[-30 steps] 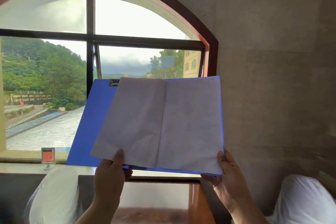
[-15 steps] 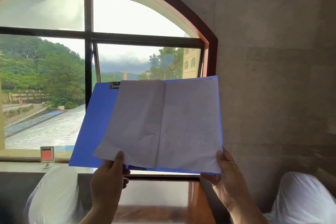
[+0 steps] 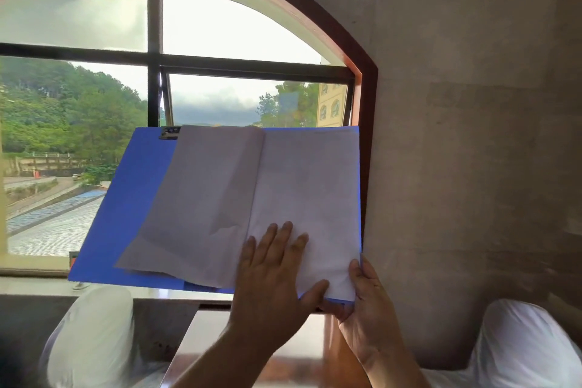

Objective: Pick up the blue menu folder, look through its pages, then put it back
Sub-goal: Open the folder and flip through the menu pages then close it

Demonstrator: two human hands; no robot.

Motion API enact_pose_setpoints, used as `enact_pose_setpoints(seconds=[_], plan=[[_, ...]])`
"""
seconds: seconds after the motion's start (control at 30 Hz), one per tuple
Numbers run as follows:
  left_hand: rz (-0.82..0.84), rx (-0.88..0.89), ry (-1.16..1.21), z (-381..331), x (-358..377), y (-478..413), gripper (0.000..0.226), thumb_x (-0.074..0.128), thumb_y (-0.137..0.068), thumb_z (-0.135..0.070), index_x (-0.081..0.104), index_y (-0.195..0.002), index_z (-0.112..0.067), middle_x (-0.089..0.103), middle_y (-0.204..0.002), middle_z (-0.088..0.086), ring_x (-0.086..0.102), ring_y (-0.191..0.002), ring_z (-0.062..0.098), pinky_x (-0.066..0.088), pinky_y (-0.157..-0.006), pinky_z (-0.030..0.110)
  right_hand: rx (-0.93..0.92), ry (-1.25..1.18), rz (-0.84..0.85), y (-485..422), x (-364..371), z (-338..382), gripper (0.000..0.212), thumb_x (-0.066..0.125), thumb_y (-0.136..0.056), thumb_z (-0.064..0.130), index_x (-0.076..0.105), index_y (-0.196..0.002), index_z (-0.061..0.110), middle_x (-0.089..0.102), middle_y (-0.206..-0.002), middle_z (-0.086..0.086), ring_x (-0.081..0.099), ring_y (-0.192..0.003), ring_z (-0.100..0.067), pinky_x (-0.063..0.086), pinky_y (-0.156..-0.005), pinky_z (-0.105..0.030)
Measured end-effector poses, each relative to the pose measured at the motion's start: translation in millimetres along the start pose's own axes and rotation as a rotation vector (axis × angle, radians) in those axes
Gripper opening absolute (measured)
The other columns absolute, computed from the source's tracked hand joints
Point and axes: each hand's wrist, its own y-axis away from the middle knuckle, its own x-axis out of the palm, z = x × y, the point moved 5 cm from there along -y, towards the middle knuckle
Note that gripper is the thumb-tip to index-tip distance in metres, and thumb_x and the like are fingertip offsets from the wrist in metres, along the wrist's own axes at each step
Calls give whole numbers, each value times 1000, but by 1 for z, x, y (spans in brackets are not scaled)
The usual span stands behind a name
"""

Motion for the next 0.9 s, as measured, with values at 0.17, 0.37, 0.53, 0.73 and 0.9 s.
enact_pose_setpoints(seconds=[0.17,0.37,0.53,0.73,0.9], plan=[[-52,-9,13,7,-4,-5,40,64,-92,-53,78,-116,-25,71,-142,5,63,-134,33,47,-113,59,22,39,12,3,5,8,42,59,-94,32,67,-131,13,73,-125,-26,77,-99,-43,67,-60,-49],[-233,-237,223,35,-30,-10,28,53,-102,-42,64,-81,-27,61,-69,-10,56,-66,12,39,-62,28,-65,97,-4,5,-2,23,38,62,-92,34,72,-124,16,80,-111,-18,79,-88,-40,65,-51,-44],[-395,-826,943,83,-22,15,37,53,-107,-40,56,-87,-8,62,-70,19,53,-54,22,44,-43,25,-89,131,-31,3,-14,37,29,60,-92,36,79,-112,25,81,-108,-17,79,-89,-40,66,-51,-43],[-233,-1001,772,108,-19,37,41,73,-86,-64,70,-88,-24,77,-70,0,68,-46,19,51,-45,32,-115,167,-37,-2,-17,42,29,60,-93,38,77,-115,28,81,-108,-14,80,-91,-39,66,-52,-42],[51,-1258,922,125,3,61,64,76,-82,-67,75,-78,-4,74,-53,4,67,-44,19,54,-53,30,-122,181,-25,-6,-21,43,38,62,-91,38,71,-124,22,78,-112,-19,79,-90,-40,65,-50,-42]])
